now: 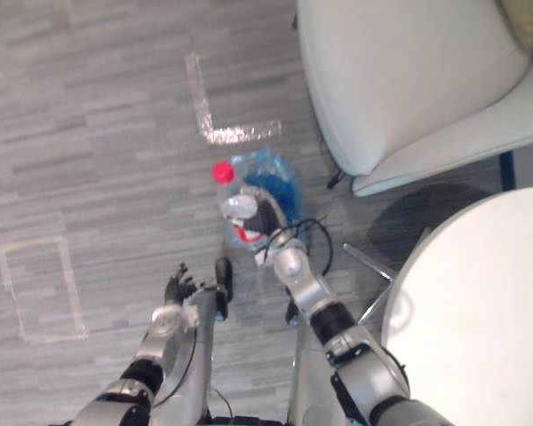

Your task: Gather rubbish on tea table into small bin, then transfer packed bag to large trash can.

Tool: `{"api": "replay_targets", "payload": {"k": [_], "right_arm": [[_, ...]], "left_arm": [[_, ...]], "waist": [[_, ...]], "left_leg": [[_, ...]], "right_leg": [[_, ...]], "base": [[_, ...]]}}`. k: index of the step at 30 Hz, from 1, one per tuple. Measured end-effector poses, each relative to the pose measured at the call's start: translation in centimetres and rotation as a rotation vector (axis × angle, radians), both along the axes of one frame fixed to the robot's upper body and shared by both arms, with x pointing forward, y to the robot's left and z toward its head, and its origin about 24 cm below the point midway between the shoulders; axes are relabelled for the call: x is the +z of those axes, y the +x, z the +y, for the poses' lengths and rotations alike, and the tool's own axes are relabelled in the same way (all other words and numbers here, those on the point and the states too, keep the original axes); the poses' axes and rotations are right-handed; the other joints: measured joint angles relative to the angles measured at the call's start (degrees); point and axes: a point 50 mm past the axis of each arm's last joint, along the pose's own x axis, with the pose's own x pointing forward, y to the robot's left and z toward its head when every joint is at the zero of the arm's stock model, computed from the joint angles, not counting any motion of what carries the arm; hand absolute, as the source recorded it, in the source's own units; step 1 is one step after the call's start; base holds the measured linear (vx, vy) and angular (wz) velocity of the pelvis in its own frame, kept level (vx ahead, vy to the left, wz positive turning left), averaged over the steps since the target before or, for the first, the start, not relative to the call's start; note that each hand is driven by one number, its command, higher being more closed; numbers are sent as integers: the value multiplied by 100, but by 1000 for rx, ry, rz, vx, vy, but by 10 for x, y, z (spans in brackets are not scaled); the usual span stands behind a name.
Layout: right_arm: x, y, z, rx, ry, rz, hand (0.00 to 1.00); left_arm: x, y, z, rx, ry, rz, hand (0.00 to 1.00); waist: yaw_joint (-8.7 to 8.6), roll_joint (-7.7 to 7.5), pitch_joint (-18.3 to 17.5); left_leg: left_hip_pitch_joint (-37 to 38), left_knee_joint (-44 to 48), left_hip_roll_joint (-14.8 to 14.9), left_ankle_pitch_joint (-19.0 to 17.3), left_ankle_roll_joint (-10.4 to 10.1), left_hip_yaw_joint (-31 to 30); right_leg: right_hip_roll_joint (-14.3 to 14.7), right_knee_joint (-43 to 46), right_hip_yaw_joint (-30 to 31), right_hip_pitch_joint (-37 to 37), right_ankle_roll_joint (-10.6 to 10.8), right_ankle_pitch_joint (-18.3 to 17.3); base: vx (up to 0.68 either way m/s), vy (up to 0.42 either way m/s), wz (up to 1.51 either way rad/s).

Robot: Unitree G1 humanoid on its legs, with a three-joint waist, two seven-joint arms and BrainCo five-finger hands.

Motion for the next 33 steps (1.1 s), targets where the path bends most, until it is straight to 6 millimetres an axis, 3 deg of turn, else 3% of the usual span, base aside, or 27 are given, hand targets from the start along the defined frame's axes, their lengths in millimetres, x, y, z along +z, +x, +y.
{"api": "replay_targets", "payload": {"k": [8, 16, 17, 24, 33], "right_arm": [[57, 14, -25, -115, 103, -166, 100], [58, 18, -37, -159, 107, -157, 100], [55, 19, -38, -164, 103, -144, 0], [27, 24, -43, -199, 50, -34, 0], [13, 19, -36, -205, -71, -41, 0]], "left_arm": [[26, 12, 0, 29, -26, -118, 0], [41, 15, -6, -1, -37, -188, 0], [42, 15, -7, -6, -38, -191, 0], [47, 17, -12, -23, -39, -221, 0], [48, 17, -12, -24, -39, -224, 0]], "waist": [[131, -12, 39], [145, -17, 36], [145, -17, 36], [123, -59, 11], [-22, -81, -1]], "left_leg": [[-913, 229, -62, 20, 8, -44], [-1306, 267, -42, 24, -2, 38], [-1310, 270, -40, 25, -1, 41], [-1514, 325, -27, 30, 2, 63], [-1591, 457, 17, 19, -8, 33]], "right_leg": [[-126, 421, 12, -939, -22, -135], [-206, 649, 39, -1414, -66, -224], [-205, 649, 39, -1418, -66, -224], [-212, 759, 62, -1648, -65, -266], [-181, 882, 60, -1719, -54, -310]], "base": [[32, 19, 9], [50, 10, 5], [54, 10, -1], [46, 11, 2], [8, 0, -1]]}}
